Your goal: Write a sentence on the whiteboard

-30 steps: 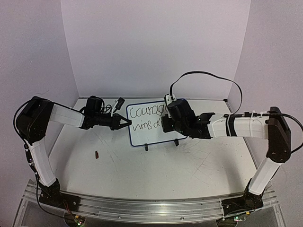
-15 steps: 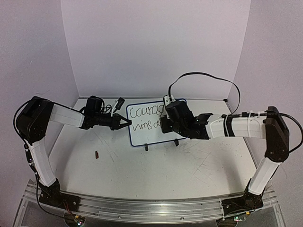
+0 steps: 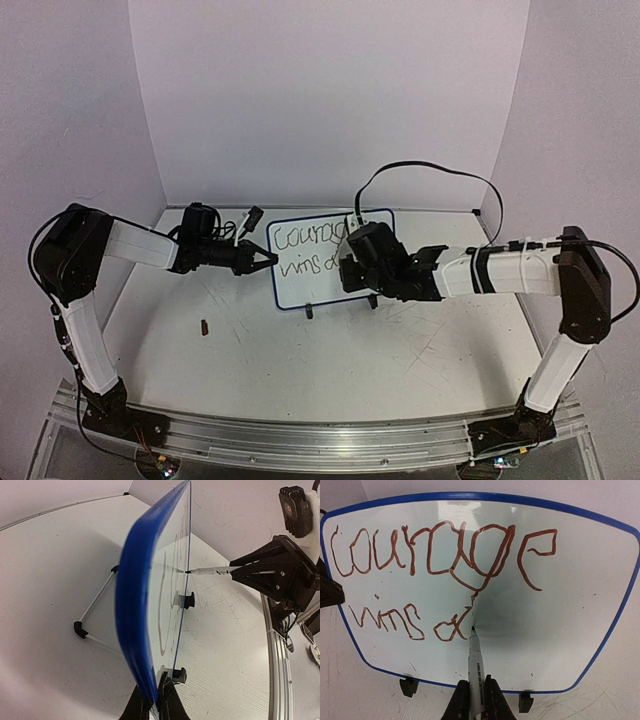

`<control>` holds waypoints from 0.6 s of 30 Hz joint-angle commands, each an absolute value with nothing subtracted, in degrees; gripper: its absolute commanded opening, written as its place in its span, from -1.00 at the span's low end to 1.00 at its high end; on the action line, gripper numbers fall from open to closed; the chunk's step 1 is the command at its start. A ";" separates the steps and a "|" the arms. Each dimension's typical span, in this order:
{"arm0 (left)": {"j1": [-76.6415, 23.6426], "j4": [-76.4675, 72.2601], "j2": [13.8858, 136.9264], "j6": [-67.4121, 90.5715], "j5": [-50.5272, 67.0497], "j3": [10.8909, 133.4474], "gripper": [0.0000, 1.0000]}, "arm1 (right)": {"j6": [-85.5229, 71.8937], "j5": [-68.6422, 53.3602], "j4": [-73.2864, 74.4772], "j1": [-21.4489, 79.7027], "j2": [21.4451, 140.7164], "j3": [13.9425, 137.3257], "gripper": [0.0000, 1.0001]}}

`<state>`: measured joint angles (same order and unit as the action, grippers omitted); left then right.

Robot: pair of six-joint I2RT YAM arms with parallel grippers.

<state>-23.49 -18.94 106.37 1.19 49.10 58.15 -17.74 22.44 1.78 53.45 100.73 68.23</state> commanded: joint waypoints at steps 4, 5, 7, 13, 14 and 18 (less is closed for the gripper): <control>-22.90 -15.73 105.90 -3.71 40.23 59.42 -1.00 | -19.85 22.49 2.41 54.27 100.63 67.21 -1.00; -22.86 -15.73 105.91 -3.71 40.27 59.49 -1.00 | -19.90 22.58 2.48 54.27 100.63 67.04 -1.00; -22.90 -15.73 105.99 -3.69 40.25 59.42 -1.00 | -19.63 22.29 2.24 54.24 100.36 67.06 -1.00; -22.85 -15.73 105.84 -3.69 40.25 59.33 -1.00 | -17.84 24.61 0.54 54.03 99.84 70.11 -1.00; -22.85 -15.73 105.83 -3.69 40.25 59.35 -1.00 | -17.62 24.70 0.57 53.96 99.84 70.37 -1.00; -22.89 -15.73 105.73 -3.78 40.24 59.24 -1.00 | -16.39 25.11 -0.54 53.35 100.02 71.58 -1.00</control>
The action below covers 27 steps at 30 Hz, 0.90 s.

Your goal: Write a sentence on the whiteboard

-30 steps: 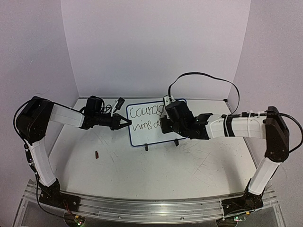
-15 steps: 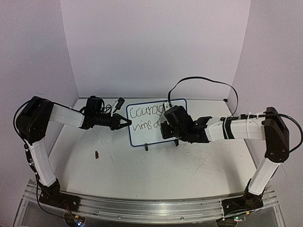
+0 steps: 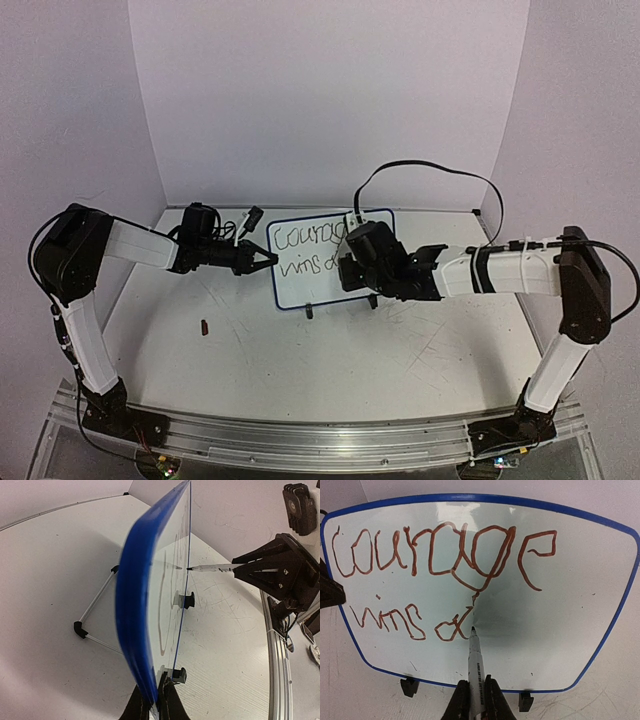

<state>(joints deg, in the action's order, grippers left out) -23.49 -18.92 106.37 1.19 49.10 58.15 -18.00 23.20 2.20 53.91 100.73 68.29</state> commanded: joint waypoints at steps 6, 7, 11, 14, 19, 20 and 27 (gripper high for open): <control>-22.90 -15.71 105.81 -3.78 40.18 59.24 -1.00 | -15.89 25.27 -1.41 52.47 100.56 72.50 -1.00; -22.87 -15.69 105.74 -3.78 40.14 59.26 -1.00 | -15.91 25.19 -1.41 52.33 100.79 72.50 -1.00; -22.93 -15.69 105.89 -3.78 40.17 59.28 -1.00 | -15.84 25.40 -1.41 52.27 101.17 72.75 -1.00; -22.92 -15.66 105.91 -3.78 40.12 59.28 -1.00 | -15.72 25.03 -1.40 52.18 101.62 72.86 -1.00; -22.90 -15.64 105.82 -3.78 39.97 59.28 -1.00 | -16.27 23.74 -1.41 52.19 102.21 72.50 -1.00; -22.92 -15.64 105.82 -3.78 39.98 59.26 -1.00 | -16.27 23.74 -1.41 52.16 102.21 72.37 -1.00; -22.92 -15.64 105.74 -3.82 39.99 59.30 -1.00 | -18.02 23.84 -0.55 52.25 101.03 69.66 -1.00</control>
